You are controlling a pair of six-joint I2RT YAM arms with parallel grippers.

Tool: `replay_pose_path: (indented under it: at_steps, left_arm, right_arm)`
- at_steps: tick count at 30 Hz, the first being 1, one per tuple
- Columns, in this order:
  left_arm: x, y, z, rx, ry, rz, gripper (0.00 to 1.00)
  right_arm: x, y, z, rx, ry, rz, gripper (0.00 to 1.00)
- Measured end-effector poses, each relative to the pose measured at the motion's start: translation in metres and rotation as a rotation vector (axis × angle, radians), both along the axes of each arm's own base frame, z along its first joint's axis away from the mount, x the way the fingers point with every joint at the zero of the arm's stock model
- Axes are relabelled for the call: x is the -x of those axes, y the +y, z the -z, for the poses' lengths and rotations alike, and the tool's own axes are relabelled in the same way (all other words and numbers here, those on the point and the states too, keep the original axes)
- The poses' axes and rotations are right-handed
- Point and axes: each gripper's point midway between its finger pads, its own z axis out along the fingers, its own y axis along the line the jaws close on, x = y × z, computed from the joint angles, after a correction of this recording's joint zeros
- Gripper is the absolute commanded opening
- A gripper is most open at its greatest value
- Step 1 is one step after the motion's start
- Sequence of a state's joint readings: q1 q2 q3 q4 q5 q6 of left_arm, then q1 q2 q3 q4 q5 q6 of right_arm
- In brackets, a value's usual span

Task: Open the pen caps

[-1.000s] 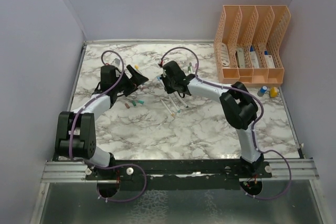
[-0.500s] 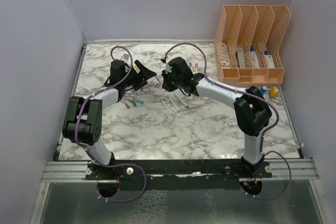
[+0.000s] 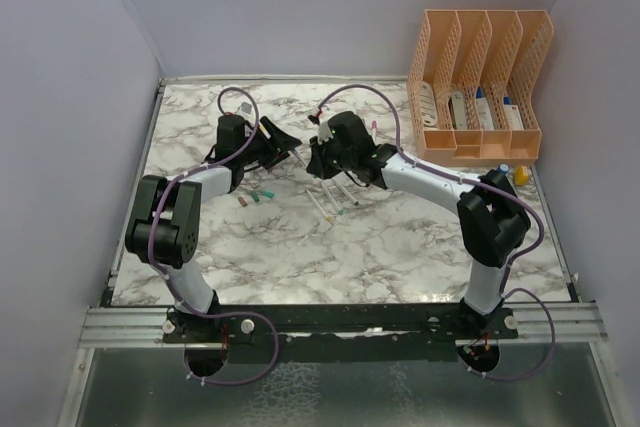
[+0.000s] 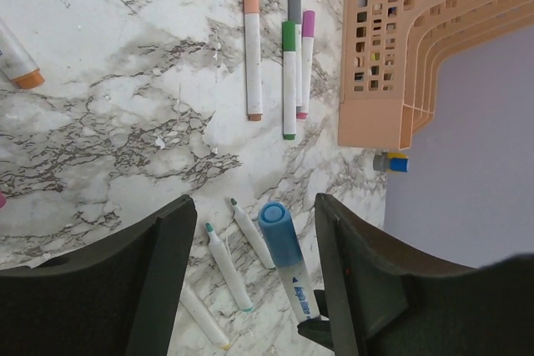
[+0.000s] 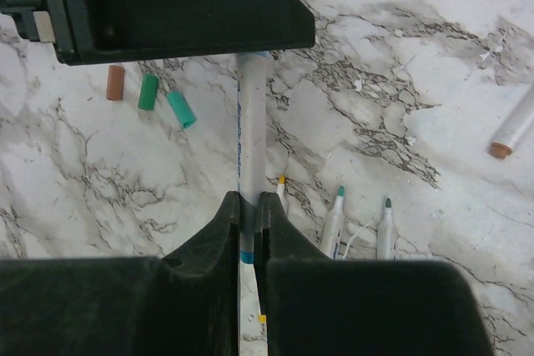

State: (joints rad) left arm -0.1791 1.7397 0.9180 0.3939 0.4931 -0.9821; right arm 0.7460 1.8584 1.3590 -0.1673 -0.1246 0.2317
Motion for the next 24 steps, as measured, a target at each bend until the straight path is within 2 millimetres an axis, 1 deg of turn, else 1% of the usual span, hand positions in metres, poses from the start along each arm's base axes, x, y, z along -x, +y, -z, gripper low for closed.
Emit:
replay_pose_path:
  at_steps: [2,6,11,13,14,16,18,19,24]
  left_arm:
    - [0.0,-0.001,-0.001,0.002,-0.005,0.002,0.55]
    - [-0.001,-0.003,-0.004,0.01,-0.014,0.002,0.46]
    - [-0.002,-0.003,-0.005,0.015,-0.016,0.001,0.32]
    - [-0.001,-0.004,-0.006,0.017,-0.016,0.004,0.23]
    - [-0.001,-0.004,-0.006,0.02,-0.017,0.006,0.17]
    - [-0.001,-0.005,-0.008,0.029,-0.019,0.009,0.0]
    - [-0.002,-0.007,-0.013,0.048,-0.027,0.009,0.0]
    - [-0.002,-0.008,-0.015,0.051,-0.035,0.014,0.0]
    - [0.0,-0.011,-0.015,0.052,-0.04,0.029,0.0]
  right_arm:
    - [0.0,0.002,-0.004,-0.015,-0.006,-0.01,0.01]
    - [0.003,0.005,-0.005,-0.024,-0.003,-0.024,0.01]
    - [0.004,0.006,-0.006,-0.03,-0.001,-0.033,0.01]
    - [0.004,0.007,-0.006,-0.032,-0.001,-0.036,0.02]
    - [0.004,0.007,-0.006,-0.032,0.0,-0.036,0.01]
    - [0.005,0.007,-0.006,-0.033,0.002,-0.039,0.01]
    - [0.006,0.007,-0.004,-0.031,0.007,-0.04,0.01]
    - [0.007,0.006,-0.003,-0.028,0.011,-0.04,0.07]
    - [0.009,0.007,-0.003,-0.028,0.015,-0.044,0.59]
